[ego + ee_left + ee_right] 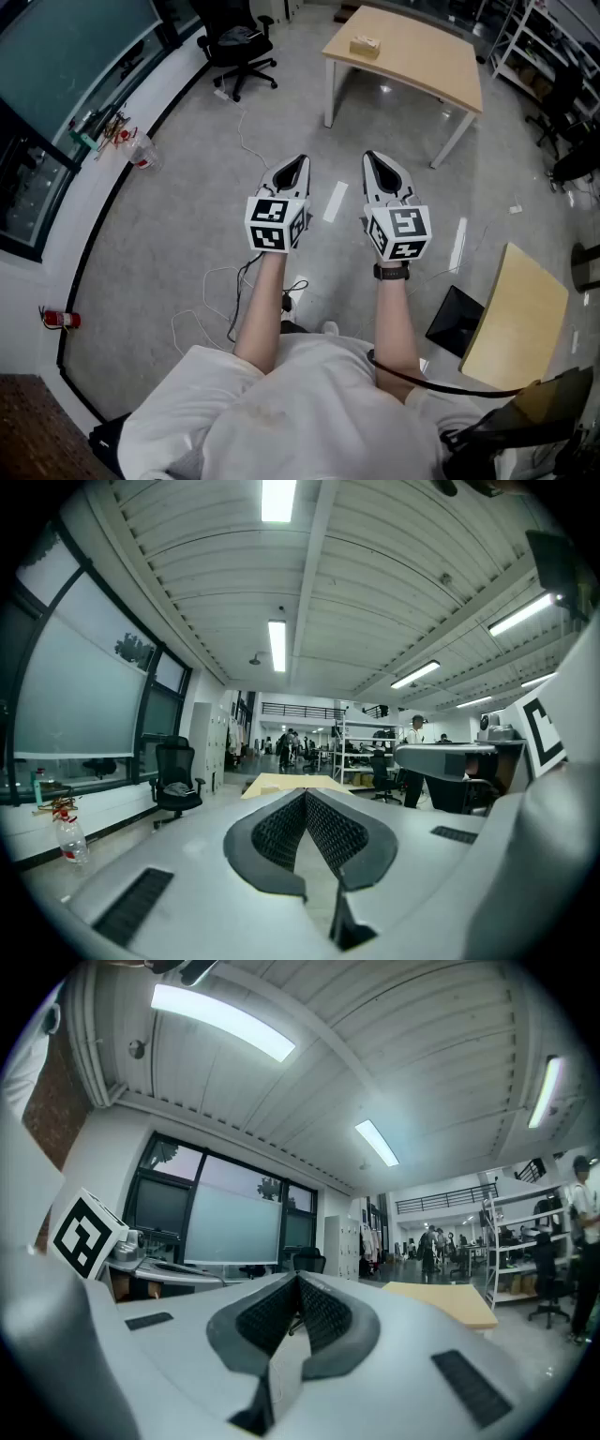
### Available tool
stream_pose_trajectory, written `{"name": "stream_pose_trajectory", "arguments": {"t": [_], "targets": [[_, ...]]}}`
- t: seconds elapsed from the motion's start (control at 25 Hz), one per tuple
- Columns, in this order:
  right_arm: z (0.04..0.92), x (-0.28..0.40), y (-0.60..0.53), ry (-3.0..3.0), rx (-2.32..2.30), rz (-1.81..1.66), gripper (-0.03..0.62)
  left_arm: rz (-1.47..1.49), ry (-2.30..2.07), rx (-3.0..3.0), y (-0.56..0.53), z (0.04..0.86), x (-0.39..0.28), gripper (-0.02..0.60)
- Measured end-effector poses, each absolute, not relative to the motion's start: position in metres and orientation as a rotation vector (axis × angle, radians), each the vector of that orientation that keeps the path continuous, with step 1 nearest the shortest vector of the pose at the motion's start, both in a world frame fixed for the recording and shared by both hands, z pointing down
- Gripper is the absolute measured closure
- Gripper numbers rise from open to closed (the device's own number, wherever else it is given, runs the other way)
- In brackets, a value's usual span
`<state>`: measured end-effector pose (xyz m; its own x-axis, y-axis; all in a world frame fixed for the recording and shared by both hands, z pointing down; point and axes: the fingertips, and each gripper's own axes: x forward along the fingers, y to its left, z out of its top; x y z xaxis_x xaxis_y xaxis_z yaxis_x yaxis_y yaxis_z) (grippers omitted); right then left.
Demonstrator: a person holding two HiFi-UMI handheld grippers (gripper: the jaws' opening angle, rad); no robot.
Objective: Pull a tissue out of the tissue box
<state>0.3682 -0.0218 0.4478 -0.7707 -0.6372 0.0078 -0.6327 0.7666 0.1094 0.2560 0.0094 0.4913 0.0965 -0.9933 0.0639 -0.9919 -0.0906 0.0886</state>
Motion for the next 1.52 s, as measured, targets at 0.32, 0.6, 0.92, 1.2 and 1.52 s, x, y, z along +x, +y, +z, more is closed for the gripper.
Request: {"name": "stream_pose_trajectory", "arguments": {"t": [0.32, 0.6, 0.92, 1.2, 1.52], "targets": [[0.478, 0.423, -0.014, -2.914, 1.046, 0.005, 0.592, 0.053, -2.014, 2.274, 0.017, 0.499, 0.316, 0.58], [0.477, 0.443, -0.025, -2.961, 1.043, 0.07, 0.592, 0.017, -2.014, 2.287, 0.011, 0.496, 0.339, 0.58], [0.484, 0.389, -0.04, -2.974, 0.893, 0.07, 0.592, -0.014, -2.073, 2.251, -0.007, 0.498, 0.301, 0.58], [0.477, 0.307, -0.07, -2.945, 0.754, -0.058, 0.592, 0.118, -2.116, 2.324, -0.069, 0.498, 0.249, 0.58], [0.495, 0.224, -0.135, -2.903, 0.764, 0.066, 0.592, 0.298, -2.067, 2.427, -0.126, 0.506, 0.172, 0.58]]}}
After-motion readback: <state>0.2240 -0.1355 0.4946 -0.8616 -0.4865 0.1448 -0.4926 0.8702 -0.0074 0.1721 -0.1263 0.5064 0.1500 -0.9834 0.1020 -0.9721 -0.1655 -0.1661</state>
